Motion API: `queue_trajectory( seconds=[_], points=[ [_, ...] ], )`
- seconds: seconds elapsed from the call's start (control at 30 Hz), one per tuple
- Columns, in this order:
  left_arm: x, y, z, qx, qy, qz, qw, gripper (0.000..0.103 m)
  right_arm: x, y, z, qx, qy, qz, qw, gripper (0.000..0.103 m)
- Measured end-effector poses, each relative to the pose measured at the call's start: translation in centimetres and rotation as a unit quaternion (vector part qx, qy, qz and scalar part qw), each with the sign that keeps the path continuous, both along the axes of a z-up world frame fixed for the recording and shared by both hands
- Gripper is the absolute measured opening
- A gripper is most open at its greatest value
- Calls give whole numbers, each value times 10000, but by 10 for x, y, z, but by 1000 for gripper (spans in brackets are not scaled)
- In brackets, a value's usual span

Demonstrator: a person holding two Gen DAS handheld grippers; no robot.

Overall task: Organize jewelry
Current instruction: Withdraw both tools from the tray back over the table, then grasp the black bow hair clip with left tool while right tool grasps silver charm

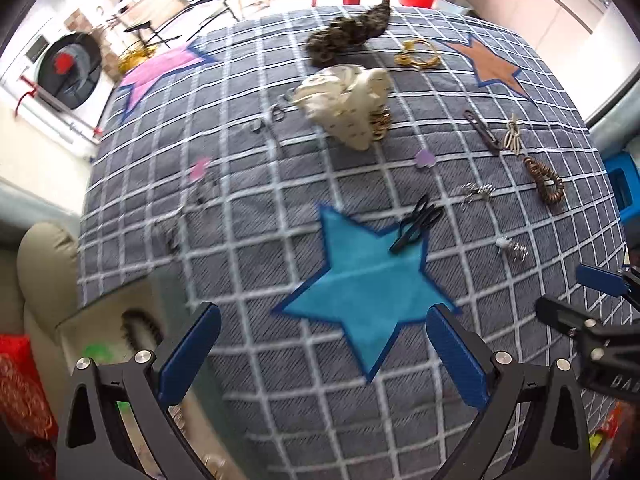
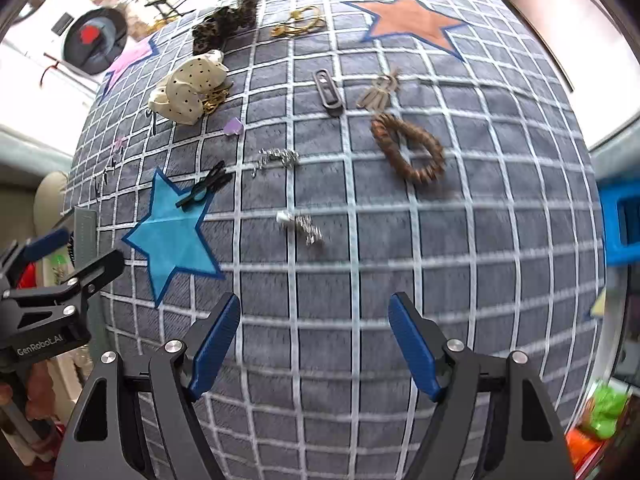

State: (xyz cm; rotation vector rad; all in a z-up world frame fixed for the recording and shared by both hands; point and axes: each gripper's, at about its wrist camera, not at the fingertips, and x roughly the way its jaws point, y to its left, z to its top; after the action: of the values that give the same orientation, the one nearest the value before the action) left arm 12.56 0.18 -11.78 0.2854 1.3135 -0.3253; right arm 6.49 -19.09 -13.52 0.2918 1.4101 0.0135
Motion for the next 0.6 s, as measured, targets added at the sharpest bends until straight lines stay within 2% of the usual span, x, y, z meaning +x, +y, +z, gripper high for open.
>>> queue_trajectory(
  seconds=[0.1,0.17,0.27,0.33,0.5,0.57,0.6],
  points=[
    [8,-13,-7,-61,9,-108,9999,101,8,1,-7,-20,-46,126,9999,78],
    [13,-21,-13,-53,67,-177,9998,88,13,1,-11,-35,-79,199,9998,77],
    [17,-33,-22,-33,87,-304,9995,85,17,3,-17,-10,-157,309,9994,76],
    [18,-39,-27,-9,112,-397,9991,75,20,4,-20,-37,-205,391,9990,74],
    [21,-47,-38,-56,191,-493,9986,75,27,5,-27,-30,-293,480,9984,67],
    [22,-50,-41,-65,221,-522,9984,67,29,8,-27,-90,-437,563,9974,66],
    [23,-51,-42,-105,213,-531,9983,67,31,10,-27,-118,-475,593,9970,65]
  ],
)
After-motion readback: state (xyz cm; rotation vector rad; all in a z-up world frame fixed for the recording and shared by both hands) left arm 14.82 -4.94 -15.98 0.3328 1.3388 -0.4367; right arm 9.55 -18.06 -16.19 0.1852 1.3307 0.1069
